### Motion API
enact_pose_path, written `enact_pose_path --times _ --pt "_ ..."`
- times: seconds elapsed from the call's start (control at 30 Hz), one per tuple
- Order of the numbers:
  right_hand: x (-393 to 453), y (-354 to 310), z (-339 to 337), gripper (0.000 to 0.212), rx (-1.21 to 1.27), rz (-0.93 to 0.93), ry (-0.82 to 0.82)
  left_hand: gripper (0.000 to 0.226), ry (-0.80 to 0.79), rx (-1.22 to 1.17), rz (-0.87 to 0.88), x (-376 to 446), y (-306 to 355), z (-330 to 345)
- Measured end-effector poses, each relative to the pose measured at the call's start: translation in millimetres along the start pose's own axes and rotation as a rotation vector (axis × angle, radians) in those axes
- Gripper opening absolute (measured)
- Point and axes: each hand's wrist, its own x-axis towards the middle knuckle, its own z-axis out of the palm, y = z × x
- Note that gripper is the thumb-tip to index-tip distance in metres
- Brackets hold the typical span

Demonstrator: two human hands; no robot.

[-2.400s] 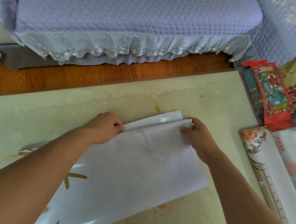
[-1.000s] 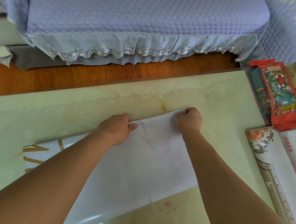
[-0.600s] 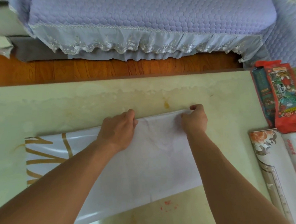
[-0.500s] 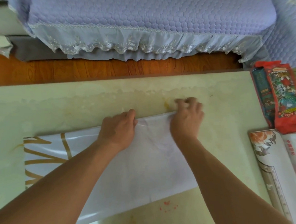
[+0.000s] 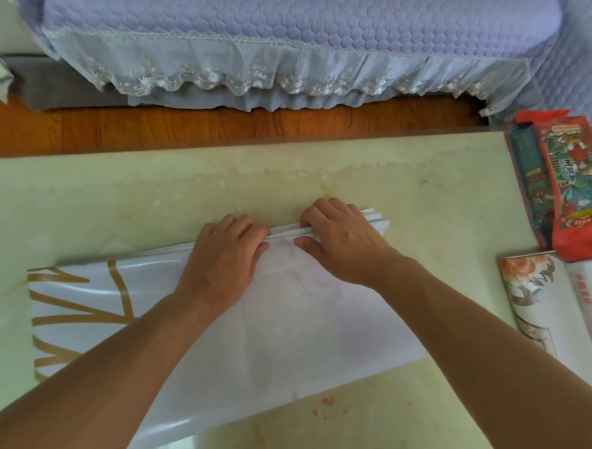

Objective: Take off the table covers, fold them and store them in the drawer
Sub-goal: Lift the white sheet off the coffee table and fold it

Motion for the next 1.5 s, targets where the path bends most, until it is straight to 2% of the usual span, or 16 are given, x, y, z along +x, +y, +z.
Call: enact_pose_path --times 0.17,0.3,0.47,0.53,0.63,0.7,0.8,0.87,0.93,1.03,1.2,1.3,1.43,1.5 --pt "-1 5 4 0.033 -0.072 0.034 -0.027 0.028 -0.049 0.032 -0.056 7 -4 9" --pt "9 4 9 0.015 -0.052 0.038 -0.026 0.027 -0.033 0.027 -0.011 5 -6 11" --pt "0 -7 23 0.012 -0.127 0.126 0.177 0.024 0.046 -0.011 -0.017 0 -9 16" --pt "-4 -21 30 0.027 -0.079 0.247 0.208 0.019 0.061 -0.016 -0.032 2 -8 18" --pt "-2 -32 39 0.058 0.053 0.556 0.050 0.017 0.062 -0.058 -0.062 7 -9 18" --pt "2 -29 45 0.067 0.026 0.638 -0.019 0.015 0.057 -0.095 -0.100 11 -7 15" --pt "5 -25 48 0.069 -0.024 0.637 -0.083 0.008 0.034 -0.085 -0.193 16 0 14" --pt "6 -25 46 0.070 -0.013 0.635 -0.123 0.013 0.029 -0.017 -0.242 14 9 11" --pt "5 -26 42 0.070 0.000 0.641 -0.142 0.033 0.007 0.084 -0.254 -5 25 4" --pt "6 -29 39 0.071 -0.016 0.644 -0.133 0.061 -0.113 0.235 -0.263 -69 26 -18" --pt "2 -28 45 0.070 -0.064 0.658 -0.082 0.070 -0.232 0.324 -0.480 -152 -36 -38" --pt "4 -31 48 0.070 -0.089 0.650 -0.080 0.074 -0.252 0.274 -0.504 -153 -46 -30" --pt "9 -51 37 0.067 -0.087 0.741 -0.055 0.074 -0.230 0.294 -0.497 -155 -46 -28" --pt "17 -99 33 0.064 -0.046 0.574 0.040 0.074 -0.209 0.303 -0.497 -156 -46 -28"
